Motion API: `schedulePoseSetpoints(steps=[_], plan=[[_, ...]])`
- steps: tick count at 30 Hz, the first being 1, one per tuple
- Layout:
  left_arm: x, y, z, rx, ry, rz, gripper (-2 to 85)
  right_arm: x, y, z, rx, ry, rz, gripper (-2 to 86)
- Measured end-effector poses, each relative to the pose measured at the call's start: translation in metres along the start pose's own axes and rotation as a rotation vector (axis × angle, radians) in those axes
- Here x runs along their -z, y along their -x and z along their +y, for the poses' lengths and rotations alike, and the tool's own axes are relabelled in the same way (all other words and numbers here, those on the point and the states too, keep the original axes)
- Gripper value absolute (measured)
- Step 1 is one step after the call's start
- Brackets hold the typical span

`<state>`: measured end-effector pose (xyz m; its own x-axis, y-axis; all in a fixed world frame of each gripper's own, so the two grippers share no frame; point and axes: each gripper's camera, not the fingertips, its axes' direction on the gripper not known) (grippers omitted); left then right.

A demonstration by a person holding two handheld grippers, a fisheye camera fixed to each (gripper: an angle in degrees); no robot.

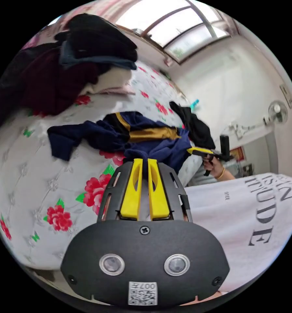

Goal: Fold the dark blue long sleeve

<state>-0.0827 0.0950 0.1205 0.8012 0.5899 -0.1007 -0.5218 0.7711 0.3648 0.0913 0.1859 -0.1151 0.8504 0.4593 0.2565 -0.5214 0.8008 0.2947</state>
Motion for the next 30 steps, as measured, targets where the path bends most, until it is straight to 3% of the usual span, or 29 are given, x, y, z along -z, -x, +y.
schedulePoseSetpoints(steps=[4, 8, 14, 19, 21, 24, 28, 30], plan=[[-0.005, 0.039, -0.014, 0.132, -0.048, -0.142, -0.4, 0.006, -0.017, -0.033, 0.008, -0.076, -0.112, 0.1], [-0.05, 0.039, -0.038, 0.099, 0.038, -0.175, -0.8, -0.053, -0.001, -0.065, 0.126, 0.134, -0.13, 0.0], [-0.08, 0.047, -0.043, 0.112, 0.077, -0.164, -0.5, -0.11, 0.084, -0.017, 0.36, 0.293, -0.569, 1.0], [-0.061, 0.055, -0.054, 0.056, 0.049, -0.269, 6.0, -0.074, 0.002, -0.012, 0.095, 0.102, -0.317, 4.4], [-0.062, 0.058, -0.065, 0.02, 0.054, -0.313, 8.4, -0.033, -0.075, -0.011, -0.115, -0.018, -0.108, 6.4], [-0.095, 0.067, -0.088, -0.028, 0.148, -0.309, 11.4, -0.011, -0.145, -0.012, -0.285, -0.045, 0.167, 8.0], [-0.184, 0.076, -0.102, -0.062, 0.468, -0.34, 9.2, -0.046, -0.183, -0.023, -0.374, 0.097, 0.071, 6.6], [-0.193, 0.066, -0.105, -0.118, 0.472, -0.407, 1.9, -0.059, -0.185, -0.04, -0.36, 0.17, 0.014, 4.0]])
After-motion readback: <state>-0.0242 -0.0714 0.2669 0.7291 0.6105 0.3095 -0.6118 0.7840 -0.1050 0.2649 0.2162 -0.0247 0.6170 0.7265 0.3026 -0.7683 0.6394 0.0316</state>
